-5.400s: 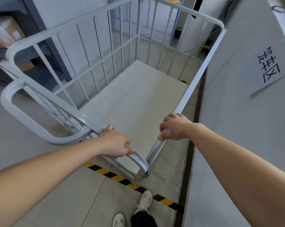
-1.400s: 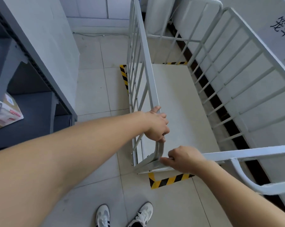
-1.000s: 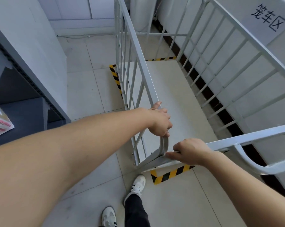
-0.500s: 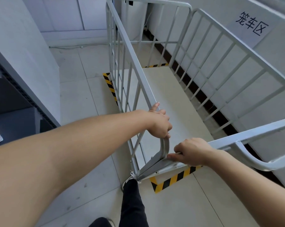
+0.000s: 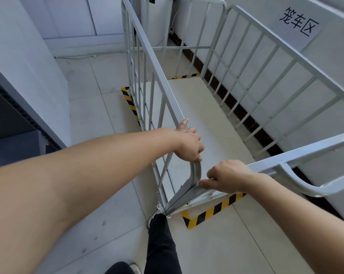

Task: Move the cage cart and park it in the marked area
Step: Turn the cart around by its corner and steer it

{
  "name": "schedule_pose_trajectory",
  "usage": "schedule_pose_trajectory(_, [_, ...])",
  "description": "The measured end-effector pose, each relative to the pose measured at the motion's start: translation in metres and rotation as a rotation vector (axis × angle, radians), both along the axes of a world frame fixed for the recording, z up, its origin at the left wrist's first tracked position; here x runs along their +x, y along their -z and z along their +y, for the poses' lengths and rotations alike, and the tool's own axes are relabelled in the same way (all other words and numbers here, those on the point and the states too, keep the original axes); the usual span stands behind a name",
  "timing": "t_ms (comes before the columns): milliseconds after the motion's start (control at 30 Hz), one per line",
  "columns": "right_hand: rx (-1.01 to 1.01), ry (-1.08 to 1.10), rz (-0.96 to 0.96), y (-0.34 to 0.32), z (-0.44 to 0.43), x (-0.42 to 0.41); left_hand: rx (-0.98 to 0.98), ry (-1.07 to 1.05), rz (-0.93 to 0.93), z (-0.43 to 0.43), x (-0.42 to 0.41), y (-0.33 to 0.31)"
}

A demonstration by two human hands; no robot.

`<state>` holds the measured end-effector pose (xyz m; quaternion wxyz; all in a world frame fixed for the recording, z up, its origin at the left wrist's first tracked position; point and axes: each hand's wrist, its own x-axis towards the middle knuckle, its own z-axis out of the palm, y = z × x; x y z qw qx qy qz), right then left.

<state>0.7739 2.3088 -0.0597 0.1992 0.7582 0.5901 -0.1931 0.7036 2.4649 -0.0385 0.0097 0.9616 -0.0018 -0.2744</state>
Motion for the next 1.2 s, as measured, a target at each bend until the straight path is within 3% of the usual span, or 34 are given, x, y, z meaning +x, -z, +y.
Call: schedule_pose_trajectory(1200, [0.017, -0.025, 0.036, -0.0015, -0.0027, 0.0001, -0.061, -0.027, -0.004, -0.0021, 0.0014, 0.0016])
